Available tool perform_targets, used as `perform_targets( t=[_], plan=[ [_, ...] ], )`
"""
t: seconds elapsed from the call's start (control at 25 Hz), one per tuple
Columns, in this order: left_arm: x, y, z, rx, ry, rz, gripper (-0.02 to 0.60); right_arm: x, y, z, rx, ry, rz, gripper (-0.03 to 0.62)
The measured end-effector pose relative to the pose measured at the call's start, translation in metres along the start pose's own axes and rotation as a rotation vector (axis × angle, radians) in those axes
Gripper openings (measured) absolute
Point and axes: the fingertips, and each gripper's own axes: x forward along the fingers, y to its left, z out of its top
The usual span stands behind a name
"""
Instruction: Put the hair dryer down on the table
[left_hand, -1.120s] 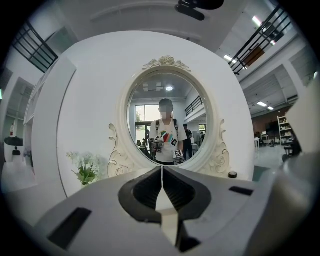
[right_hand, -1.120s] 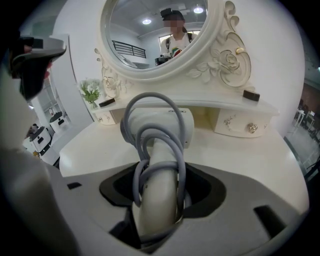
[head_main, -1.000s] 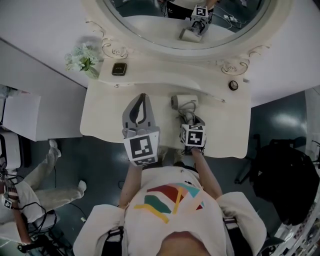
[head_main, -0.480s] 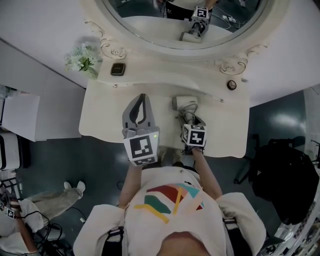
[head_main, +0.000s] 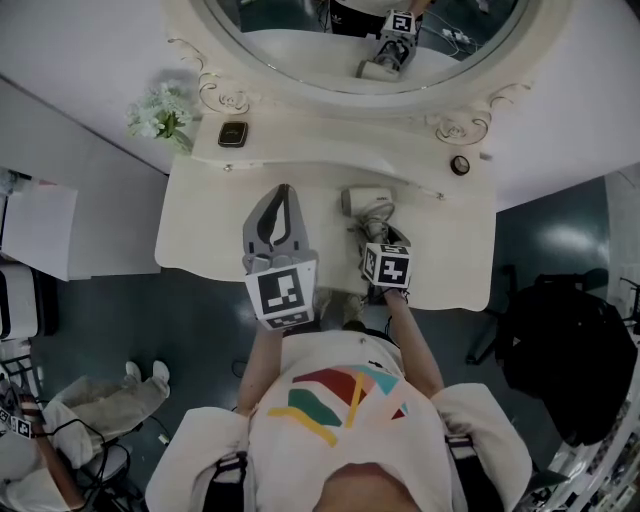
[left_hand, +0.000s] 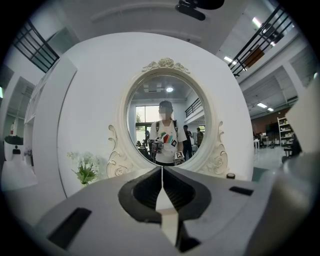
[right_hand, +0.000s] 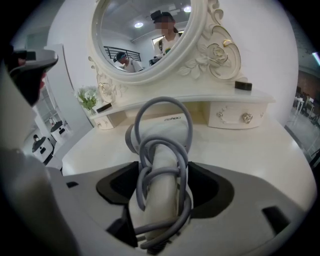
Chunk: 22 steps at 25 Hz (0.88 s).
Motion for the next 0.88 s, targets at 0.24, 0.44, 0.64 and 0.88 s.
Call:
perform_targets(
  t=[0.24, 0.44, 0.64, 0.88],
  plan=[
    [-0.001, -0.005, 0.003, -0.004, -0.008, -0.012, 0.006, -0.025, -0.002, 0.032, 0.013, -0.112, -0.038, 0.273],
    [-0.001, -0.013, 0.01, -0.007, -0.029, -0.033, 0.006, -0.064, 0.004, 0.093, -0.035, -0.275, -0.057, 0.265],
    [-0.003, -0.019, 0.021, -0.002, -0.058, -0.051, 0.006, -0.114, 0.029, 0.15, -0.107, -0.44, -0.016, 0.194],
    [-0.012, -0.02, 0.039, -0.006, -0.06, -0.06, 0.006, -0.174, 0.053, 0.192, -0.155, -0.626, 0.008, 0.162]
  ],
)
